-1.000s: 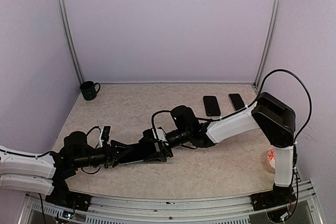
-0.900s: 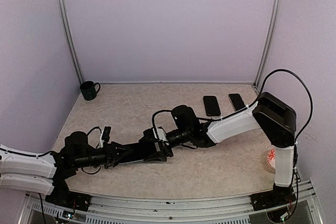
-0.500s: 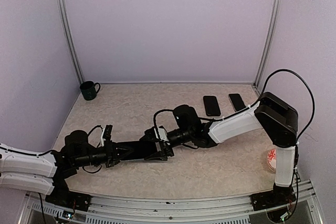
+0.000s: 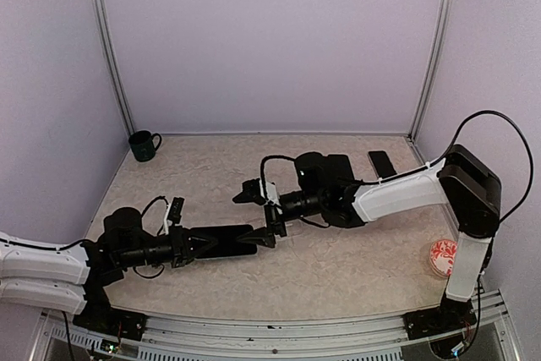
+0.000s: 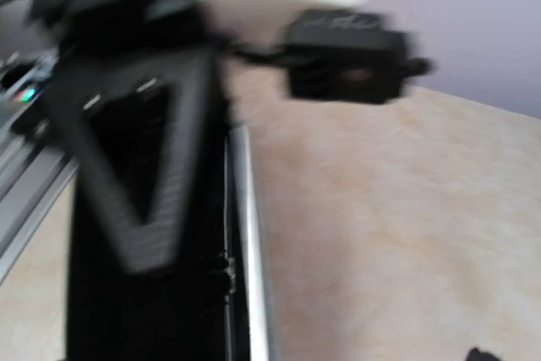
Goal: Put the phone into the phone case
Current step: Pass from the right arm to the left, then pass from the left arm to the right
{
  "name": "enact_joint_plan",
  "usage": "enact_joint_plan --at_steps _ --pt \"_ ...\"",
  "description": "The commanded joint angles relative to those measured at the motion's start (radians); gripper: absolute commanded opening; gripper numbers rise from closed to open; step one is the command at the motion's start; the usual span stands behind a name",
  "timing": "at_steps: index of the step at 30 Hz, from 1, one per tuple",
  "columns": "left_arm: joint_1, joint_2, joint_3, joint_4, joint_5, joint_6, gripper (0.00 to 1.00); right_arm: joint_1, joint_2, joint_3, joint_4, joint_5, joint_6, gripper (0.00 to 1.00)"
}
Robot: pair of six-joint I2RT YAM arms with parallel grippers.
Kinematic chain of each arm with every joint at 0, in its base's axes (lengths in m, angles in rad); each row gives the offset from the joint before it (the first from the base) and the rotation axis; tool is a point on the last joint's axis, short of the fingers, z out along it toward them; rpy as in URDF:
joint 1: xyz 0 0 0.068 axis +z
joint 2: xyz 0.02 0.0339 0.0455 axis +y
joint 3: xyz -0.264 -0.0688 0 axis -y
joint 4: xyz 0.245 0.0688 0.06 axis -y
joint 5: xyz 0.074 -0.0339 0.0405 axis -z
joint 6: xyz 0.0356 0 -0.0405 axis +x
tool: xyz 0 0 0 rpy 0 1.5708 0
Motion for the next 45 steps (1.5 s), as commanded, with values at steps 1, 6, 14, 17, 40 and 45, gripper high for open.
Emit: enact_joint_plan --at_steps 1,6,14,17,40,45 --pt "-0.010 -0.051 0.060 0.014 0.000 0.080 0.00 -0.044 -0.091 0.043 -0.090 0.071 0.173 1.00" --pt "-0.013 -0.097 0.092 -0.005 -0.005 0.148 0.00 -0.106 -0.150 0.070 -0.200 0.018 0.377 1.00" --pt "-0.014 -0.060 0.195 -0.002 0.006 0.288 0.00 -0.150 -0.345 -0.135 -0.095 -0.037 0.601 1.00" --pt "-0.015 -0.006 0.237 0.039 0.024 0.323 0.00 -0.156 -0.413 -0.188 -0.093 -0.015 0.660 0.99" --pt "-0.098 0.373 0.449 0.367 0.183 0.363 0.00 -0.213 -0.639 -0.437 0.052 -0.070 0.915 0.93" --pt "-0.107 0.420 0.489 0.385 0.196 0.360 0.00 -0.215 -0.611 -0.454 0.161 -0.155 0.986 0.88"
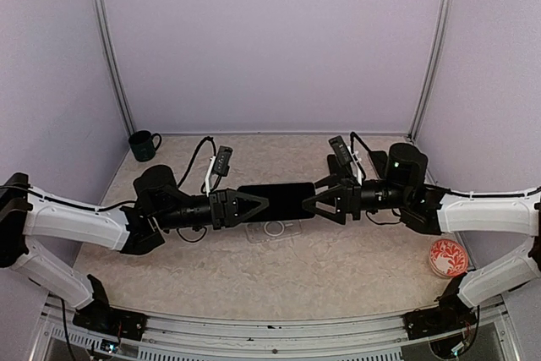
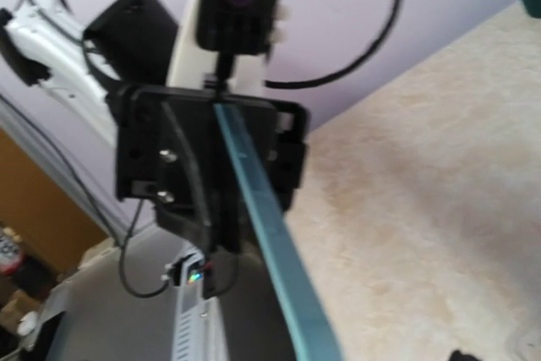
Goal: Put the phone into the phone case
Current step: Pass from the left arm to the right
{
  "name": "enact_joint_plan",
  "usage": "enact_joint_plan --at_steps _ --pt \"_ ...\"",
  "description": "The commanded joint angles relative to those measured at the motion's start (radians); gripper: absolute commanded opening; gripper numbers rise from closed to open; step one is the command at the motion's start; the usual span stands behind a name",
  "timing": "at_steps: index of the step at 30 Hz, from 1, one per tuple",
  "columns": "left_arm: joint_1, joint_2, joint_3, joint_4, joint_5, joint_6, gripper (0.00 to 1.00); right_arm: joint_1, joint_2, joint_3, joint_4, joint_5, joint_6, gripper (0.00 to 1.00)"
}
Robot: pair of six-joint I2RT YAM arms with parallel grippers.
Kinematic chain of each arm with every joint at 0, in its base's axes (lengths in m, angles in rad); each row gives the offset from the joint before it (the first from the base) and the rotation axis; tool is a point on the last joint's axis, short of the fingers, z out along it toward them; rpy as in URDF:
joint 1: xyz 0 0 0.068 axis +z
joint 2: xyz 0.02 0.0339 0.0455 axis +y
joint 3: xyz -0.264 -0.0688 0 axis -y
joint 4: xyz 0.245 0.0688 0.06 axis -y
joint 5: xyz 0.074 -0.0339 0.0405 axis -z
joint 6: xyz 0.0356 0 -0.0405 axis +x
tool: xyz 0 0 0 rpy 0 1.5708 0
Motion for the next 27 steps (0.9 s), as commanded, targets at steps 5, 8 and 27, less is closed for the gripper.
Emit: enact_joint_plan --at_steps 5,8,27 --pt "-0.018 0.075 0.091 0.131 0.038 -0.001 0.00 -0.006 0.047 -0.037 0.211 -0.126 0.148 0.85" --pt "-0.020 0.099 0.108 0.137 0.042 -0.004 0.00 -0.006 0.047 -0.044 0.244 -0.135 0.171 0.83" --pt "-0.020 0.185 0.162 0.158 0.042 -0.036 0.00 0.005 0.054 -0.041 0.267 -0.144 0.192 0.64"
